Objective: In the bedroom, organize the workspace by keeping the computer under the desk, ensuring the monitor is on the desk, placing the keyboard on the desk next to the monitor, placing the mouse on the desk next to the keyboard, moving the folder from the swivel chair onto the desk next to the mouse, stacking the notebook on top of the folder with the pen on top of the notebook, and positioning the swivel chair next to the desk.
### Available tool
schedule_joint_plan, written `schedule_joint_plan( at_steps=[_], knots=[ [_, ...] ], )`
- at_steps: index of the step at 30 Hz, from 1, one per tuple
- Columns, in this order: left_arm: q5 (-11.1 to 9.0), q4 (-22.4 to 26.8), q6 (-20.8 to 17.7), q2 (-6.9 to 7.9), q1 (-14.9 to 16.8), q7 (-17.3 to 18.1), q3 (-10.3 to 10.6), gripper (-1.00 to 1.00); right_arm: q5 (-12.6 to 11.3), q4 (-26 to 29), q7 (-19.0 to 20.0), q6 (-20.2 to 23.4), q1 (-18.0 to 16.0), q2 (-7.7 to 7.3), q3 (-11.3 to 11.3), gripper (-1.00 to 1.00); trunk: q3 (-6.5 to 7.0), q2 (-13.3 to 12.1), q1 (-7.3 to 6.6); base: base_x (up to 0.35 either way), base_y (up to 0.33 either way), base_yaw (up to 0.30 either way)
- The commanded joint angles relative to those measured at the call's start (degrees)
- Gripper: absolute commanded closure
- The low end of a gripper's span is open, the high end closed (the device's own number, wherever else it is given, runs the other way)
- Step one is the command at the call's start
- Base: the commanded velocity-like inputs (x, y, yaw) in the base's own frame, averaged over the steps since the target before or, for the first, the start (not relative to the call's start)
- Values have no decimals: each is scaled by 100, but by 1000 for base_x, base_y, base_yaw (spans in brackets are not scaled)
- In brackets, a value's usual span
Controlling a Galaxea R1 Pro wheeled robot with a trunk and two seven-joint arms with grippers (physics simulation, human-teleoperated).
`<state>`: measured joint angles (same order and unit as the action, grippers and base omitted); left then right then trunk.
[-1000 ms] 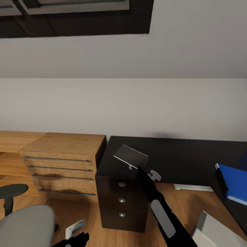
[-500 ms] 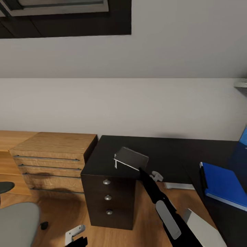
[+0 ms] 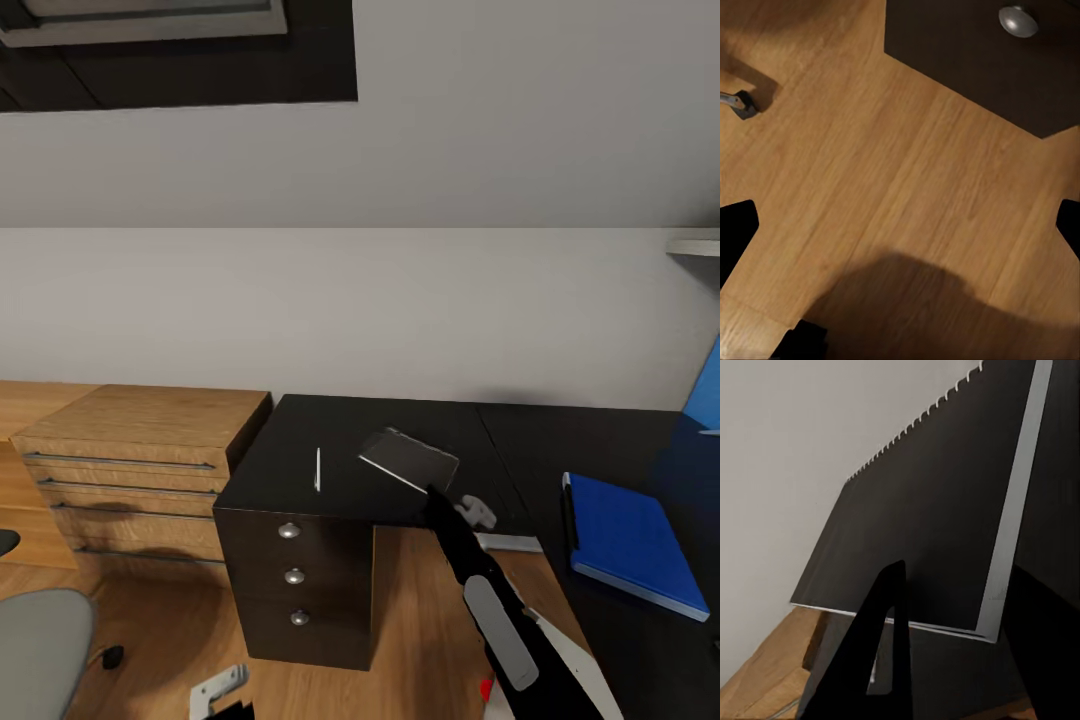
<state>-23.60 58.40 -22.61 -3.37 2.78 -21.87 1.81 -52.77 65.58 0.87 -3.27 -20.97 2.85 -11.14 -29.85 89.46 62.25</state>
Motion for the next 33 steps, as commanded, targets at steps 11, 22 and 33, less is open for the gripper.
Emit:
schedule_joint_plan(
  at_steps=[11, 22, 33],
  knots=[
    [-53, -247, 33, 3, 3, -45, 38, -100, -66, 467, -1103, -307, -3, -41, 1646, 100, -6, 3, 0, 0, -1, 0],
    [-57, -263, 37, -6, 3, -45, 41, -100, -36, 526, -1251, -556, -3, -58, 2338, 100, -6, 3, 0, 0, 0, 0],
    [-56, -510, 40, -7, 3, -45, 213, -100, -69, 765, -1231, -934, -3, 9, 2288, 100, -6, 3, 0, 0, 0, 0]
  ],
)
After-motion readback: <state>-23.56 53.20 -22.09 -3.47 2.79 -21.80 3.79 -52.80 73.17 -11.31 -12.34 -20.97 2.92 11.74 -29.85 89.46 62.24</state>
